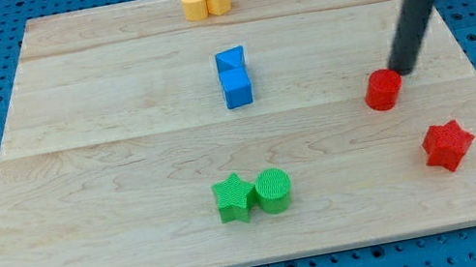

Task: Nudge the red circle down a bit

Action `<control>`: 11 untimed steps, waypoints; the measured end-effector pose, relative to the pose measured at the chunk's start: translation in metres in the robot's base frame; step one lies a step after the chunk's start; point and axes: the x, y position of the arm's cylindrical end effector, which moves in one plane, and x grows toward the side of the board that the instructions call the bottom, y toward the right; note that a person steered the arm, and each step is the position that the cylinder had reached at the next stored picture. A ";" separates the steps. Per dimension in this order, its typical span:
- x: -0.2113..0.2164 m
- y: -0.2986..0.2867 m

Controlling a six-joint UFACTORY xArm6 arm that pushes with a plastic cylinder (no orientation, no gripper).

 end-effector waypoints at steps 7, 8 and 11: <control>0.002 -0.049; 0.014 -0.043; 0.017 -0.031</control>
